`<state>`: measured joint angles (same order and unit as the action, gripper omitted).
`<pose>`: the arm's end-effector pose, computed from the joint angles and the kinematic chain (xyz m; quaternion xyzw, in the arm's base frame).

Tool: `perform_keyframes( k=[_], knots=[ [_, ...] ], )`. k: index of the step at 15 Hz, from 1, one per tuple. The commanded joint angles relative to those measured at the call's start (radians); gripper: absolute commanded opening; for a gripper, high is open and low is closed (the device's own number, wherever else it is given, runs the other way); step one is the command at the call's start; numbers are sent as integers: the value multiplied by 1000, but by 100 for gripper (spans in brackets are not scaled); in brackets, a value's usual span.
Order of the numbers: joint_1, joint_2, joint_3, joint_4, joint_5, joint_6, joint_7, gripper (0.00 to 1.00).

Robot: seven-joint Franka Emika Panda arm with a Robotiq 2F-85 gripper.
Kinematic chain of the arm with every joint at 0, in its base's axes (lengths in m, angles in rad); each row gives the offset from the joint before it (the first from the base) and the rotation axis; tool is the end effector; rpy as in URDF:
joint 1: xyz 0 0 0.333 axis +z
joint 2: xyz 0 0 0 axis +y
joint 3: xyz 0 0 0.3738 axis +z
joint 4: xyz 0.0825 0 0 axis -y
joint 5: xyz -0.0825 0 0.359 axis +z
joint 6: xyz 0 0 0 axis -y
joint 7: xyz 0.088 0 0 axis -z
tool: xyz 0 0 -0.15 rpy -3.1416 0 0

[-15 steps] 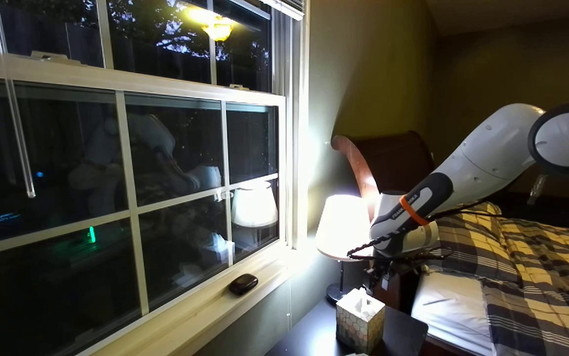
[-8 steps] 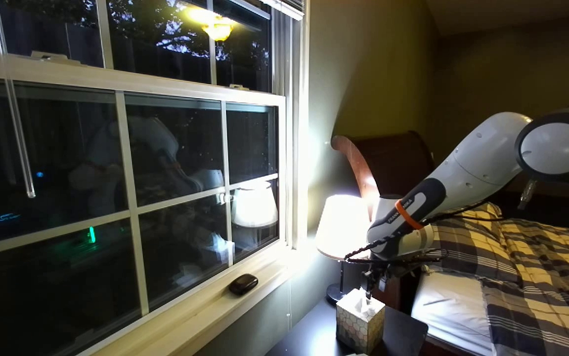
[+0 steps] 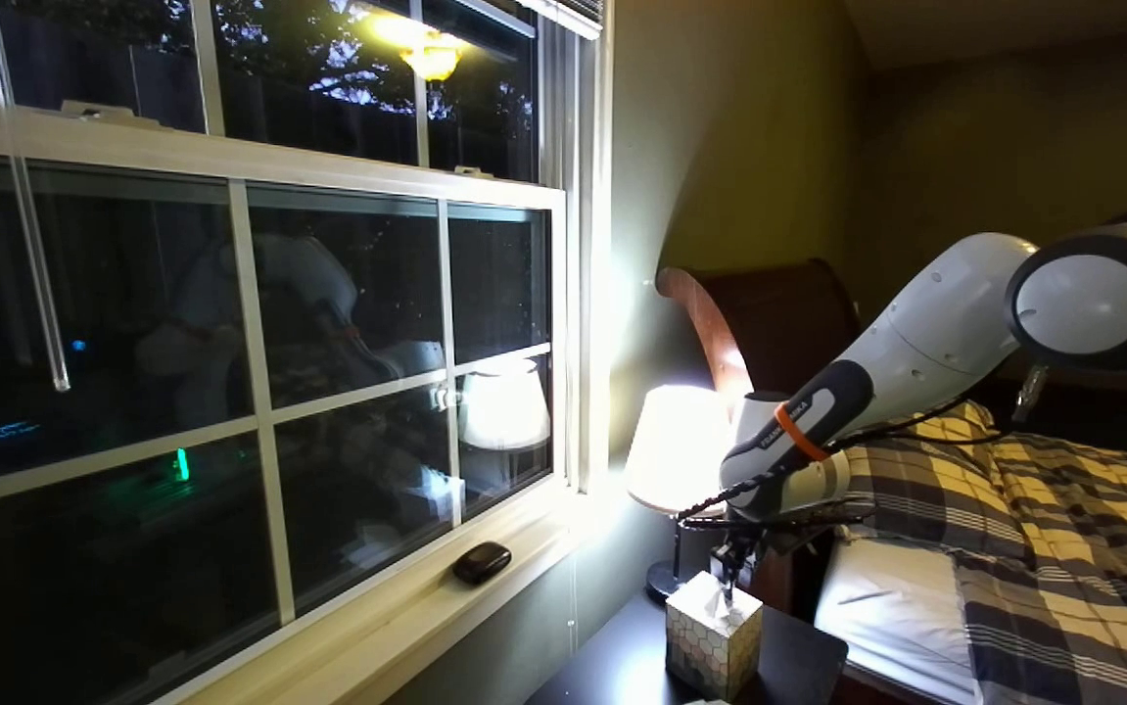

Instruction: Put the tissue box on the windowsill.

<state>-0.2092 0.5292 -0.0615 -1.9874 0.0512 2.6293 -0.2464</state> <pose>0.6185 -0.1695 0.2326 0.9980 -0.0286 0.0548 0.0160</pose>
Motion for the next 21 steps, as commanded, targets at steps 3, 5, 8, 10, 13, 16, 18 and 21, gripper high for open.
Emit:
perform_keyframes(
  k=[3,5,8,10,13,16,18,21],
  knots=[
    [-18,27,15,20,-4,16,-19,44],
    [-17,30,15,20,-5,16,-19,42],
    [-16,35,17,22,-5,18,-21,35],
    [-14,38,17,24,-7,18,-19,27],
    [-12,37,17,23,-9,19,-16,24],
    [-12,34,17,21,-8,17,-15,17],
    [-12,27,20,19,-5,10,-14,11],
    [-6,2,20,4,-6,5,-6,3]
  ],
)
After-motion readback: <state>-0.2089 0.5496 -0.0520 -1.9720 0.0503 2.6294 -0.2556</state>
